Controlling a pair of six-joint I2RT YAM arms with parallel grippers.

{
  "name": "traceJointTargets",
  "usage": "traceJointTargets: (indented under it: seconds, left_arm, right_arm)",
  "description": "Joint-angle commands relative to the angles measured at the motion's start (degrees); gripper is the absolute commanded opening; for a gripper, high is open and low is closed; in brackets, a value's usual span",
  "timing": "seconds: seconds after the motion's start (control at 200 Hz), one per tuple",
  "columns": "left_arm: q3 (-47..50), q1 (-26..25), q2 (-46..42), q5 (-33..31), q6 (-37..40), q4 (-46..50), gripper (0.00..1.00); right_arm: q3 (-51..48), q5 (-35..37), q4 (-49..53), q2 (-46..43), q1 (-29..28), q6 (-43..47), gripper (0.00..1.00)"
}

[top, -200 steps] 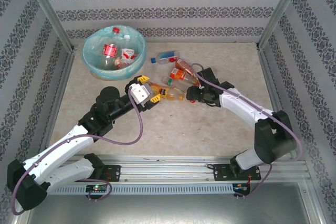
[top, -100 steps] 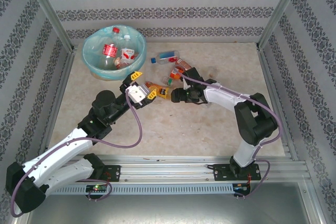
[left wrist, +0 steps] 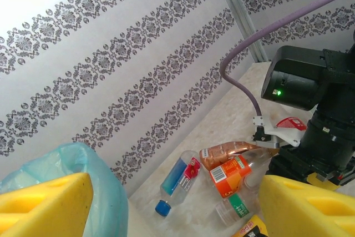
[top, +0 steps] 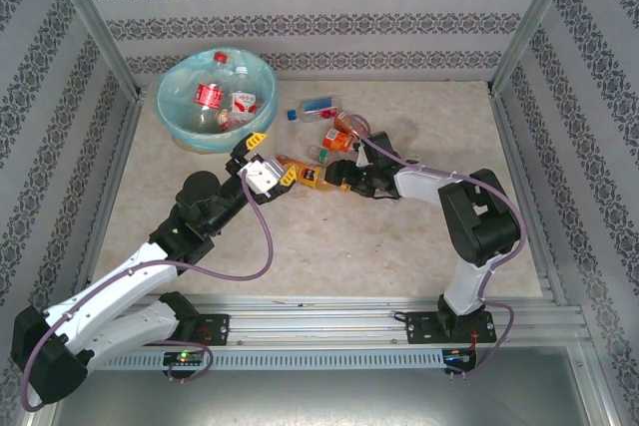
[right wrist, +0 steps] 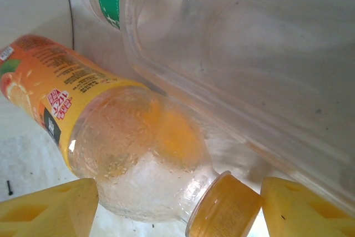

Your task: Put the plastic bottles in the bin

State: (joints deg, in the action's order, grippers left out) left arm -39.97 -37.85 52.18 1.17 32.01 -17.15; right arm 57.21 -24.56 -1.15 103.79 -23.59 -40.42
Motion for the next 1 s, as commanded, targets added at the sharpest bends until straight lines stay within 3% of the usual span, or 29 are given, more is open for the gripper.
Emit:
traceJointTargets:
  seconds: [0.0, 0.44, 0.994]
  left_arm:
    - [0.6, -0.6, 0.3, -0.7, 1.3, -2.4, 0.79]
    - [0.5, -0.6, 0.6, -0.5, 1.3, -2.1, 0.79]
    - [0.6, -0.6, 1.2, -0.7, 1.3, -2.2, 0.79]
  right_arm:
    - [-0.9, -3.1, -3.6, 1.2, 0.0, -2.9, 0.76]
    - [-3.0, -5.7, -5.5, -0.8, 0.0, -5.7, 0.82]
    - [-8.1, -6.1, -7.7, -8.2, 0.1, -7.8, 0.47]
